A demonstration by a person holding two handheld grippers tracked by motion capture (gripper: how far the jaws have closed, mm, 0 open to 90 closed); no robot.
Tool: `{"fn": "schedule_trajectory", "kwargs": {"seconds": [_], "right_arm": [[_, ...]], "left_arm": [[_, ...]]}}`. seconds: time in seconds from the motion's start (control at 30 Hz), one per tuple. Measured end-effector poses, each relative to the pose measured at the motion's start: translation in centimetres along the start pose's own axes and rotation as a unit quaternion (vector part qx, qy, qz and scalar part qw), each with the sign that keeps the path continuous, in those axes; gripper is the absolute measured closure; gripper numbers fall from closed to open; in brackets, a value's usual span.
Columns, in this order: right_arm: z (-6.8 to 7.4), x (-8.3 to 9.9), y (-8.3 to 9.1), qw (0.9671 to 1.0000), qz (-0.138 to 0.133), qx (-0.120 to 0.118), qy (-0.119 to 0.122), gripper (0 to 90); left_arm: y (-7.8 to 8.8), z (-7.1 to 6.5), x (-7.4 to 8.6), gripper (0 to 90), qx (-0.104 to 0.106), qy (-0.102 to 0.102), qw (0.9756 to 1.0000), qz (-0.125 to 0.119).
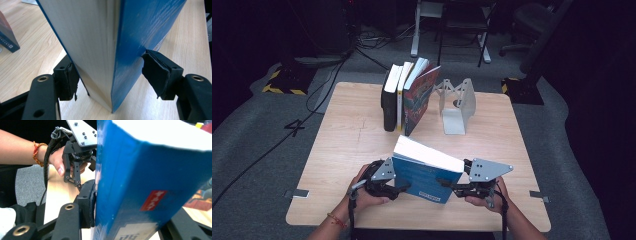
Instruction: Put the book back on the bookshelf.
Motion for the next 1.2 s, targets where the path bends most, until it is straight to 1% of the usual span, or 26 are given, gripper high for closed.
{"fn": "schedule_trajectory", "kwargs": {"seconds": [0.1, 0.17, 0.2, 0.23, 0.27, 0.3, 0.47, 0.5, 0.53, 0.63, 0.8, 0.9, 0.97, 1.13, 1.2], "right_arm": [[-0.1, -0.1, 0.3, 1.0000, 0.008, 0.003, -0.004, 55.5], [-0.1, -0.3, 0.5, 0.9999, 0.014, 0.009, -0.001, 55.6], [-0.2, -0.4, 0.6, 0.9998, 0.016, 0.011, -0.001, 55.6], [-0.2, -0.5, 0.7, 0.9998, 0.017, 0.013, 0.000, 55.5], [-0.3, -0.6, 0.8, 0.9997, 0.021, 0.015, 0.002, 55.4], [-0.3, -0.7, 0.9, 0.9996, 0.022, 0.017, 0.003, 55.4], [-0.7, -1.2, 1.4, 0.9989, 0.040, 0.025, -0.008, 53.7], [-0.7, -1.3, 1.5, 0.9986, 0.046, 0.023, -0.015, 51.7], [-0.7, -1.4, 1.5, 0.9984, 0.051, 0.022, -0.016, 51.5], [-0.8, -1.8, 1.6, 0.9969, 0.075, 0.016, -0.019, 49.4], [-1.0, -2.3, 1.4, 0.9944, 0.101, 0.010, -0.028, 50.4], [-1.1, -2.5, 1.3, 0.9933, 0.110, 0.007, -0.036, 51.8], [-1.3, -2.7, 1.2, 0.9926, 0.115, 0.010, -0.039, 53.9], [-1.4, -2.9, 0.6, 0.9910, 0.125, 0.011, -0.046, 55.1], [-1.4, -2.8, 0.4, 0.9906, 0.126, 0.012, -0.052, 55.1]], "left_arm": [[-0.5, 0.2, -0.2, 31.6, 0.008, 0.000, 1.0000, 0.000], [-0.9, 0.3, -0.4, 31.4, 0.013, 0.003, 0.9999, -0.001], [-1.1, 0.5, -0.4, 31.4, 0.015, -0.001, 0.9999, 0.000], [-1.3, 0.4, -0.5, 31.3, 0.019, 0.002, 0.9998, 0.000], [-1.5, 0.5, -0.6, 31.3, 0.021, -0.002, 0.9998, 0.000], [-1.8, 0.5, -0.7, 31.2, 0.024, 0.001, 0.9997, -0.001], [-2.8, 0.5, -1.1, 30.0, 0.032, -0.001, 0.9995, -0.001], [-2.9, 0.5, -1.2, 29.7, 0.033, -0.001, 0.9995, -0.002], [-3.0, 0.6, -1.2, 29.6, 0.035, -0.003, 0.9994, -0.002], [-3.2, 0.5, -1.3, 29.1, 0.034, -0.001, 0.9994, -0.004], [-3.1, 0.5, -1.2, 28.8, 0.034, -0.001, 0.9994, -0.004], [-3.1, 0.5, -1.2, 28.5, 0.033, -0.002, 0.9994, -0.005], [-3.1, 0.4, -1.2, 28.1, 0.032, 0.000, 0.9995, -0.006], [-3.1, 0.3, -1.1, 27.3, 0.030, 0.004, 0.9995, -0.009], [-3.0, 0.3, -1.0, 27.1, 0.029, 0.001, 0.9995, -0.009]]}}
Point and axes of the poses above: each handheld gripper's, and its own axes: y roughly backward along the jaws, x roughly out of its underside, z roughly to its left, the point moved 6 cm from there along -y, roughly forward along the jaws, and after that the axes turned 14 degrees about -z, right-handed, at the moved point
